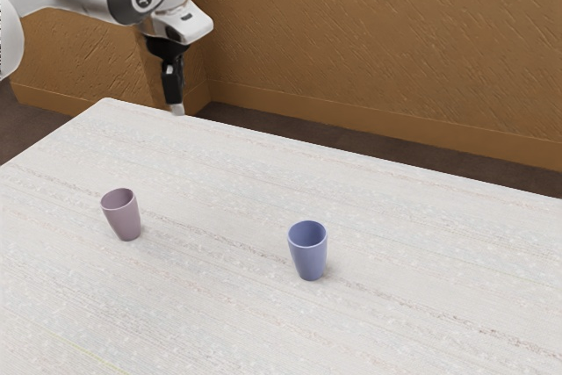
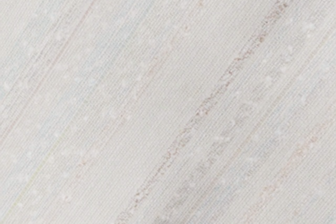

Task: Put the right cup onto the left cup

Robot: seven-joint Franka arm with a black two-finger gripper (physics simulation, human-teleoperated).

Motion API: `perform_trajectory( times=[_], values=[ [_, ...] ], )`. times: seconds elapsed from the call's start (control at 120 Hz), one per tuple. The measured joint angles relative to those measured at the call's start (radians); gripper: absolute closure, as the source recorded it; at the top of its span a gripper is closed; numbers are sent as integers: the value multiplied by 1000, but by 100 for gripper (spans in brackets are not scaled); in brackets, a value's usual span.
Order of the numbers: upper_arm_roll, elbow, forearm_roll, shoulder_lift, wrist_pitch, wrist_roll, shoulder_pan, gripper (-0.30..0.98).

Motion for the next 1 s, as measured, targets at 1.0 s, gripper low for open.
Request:
perform_trajectory(
  times=[1.0],
  values=[
    [-39,-41,-119,292,250,-85,-257,0]
  ],
)
